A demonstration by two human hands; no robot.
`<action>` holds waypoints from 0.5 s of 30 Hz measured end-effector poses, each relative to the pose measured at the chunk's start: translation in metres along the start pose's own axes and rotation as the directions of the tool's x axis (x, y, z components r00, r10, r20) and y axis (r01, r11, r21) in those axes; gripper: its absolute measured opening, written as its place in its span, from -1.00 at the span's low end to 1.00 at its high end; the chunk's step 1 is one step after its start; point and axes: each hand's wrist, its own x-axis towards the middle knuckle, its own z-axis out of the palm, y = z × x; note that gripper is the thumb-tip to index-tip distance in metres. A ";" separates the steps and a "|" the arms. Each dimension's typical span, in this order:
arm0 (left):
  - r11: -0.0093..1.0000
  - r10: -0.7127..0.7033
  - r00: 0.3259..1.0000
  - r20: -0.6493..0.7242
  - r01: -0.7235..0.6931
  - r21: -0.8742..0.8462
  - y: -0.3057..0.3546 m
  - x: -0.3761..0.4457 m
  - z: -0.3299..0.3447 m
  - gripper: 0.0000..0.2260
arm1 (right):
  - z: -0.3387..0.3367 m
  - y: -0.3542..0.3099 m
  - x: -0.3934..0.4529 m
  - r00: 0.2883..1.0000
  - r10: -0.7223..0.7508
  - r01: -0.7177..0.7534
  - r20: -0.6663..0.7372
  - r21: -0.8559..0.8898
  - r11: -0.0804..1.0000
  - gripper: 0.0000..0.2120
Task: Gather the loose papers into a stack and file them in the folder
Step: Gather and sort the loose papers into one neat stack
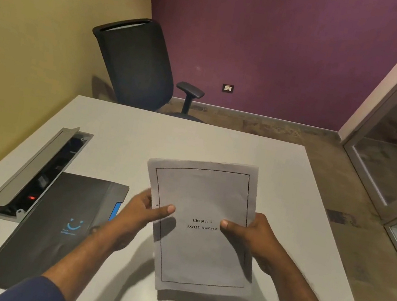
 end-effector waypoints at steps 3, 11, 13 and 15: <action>0.999 -0.048 0.998 0.032 0.047 0.026 -0.007 -0.001 0.010 -0.49 | 0.002 0.005 -0.001 1.000 0.013 -0.013 0.011 -0.003 1.000 -0.81; 0.994 0.107 0.982 -0.156 -0.105 0.022 -0.012 0.002 0.032 -0.91 | 0.018 0.026 -0.009 0.957 -0.212 0.193 -0.200 -0.111 0.975 -0.85; 0.975 0.222 0.958 -0.182 -0.219 0.037 -0.015 -0.002 0.038 -0.86 | 0.025 0.035 -0.011 0.931 -0.279 0.239 -0.235 -0.185 0.953 -0.77; 0.948 0.317 0.931 -0.179 -0.310 0.069 -0.024 -0.007 0.041 -0.80 | 0.034 0.049 -0.014 0.913 -0.309 0.263 -0.267 -0.193 0.945 -0.76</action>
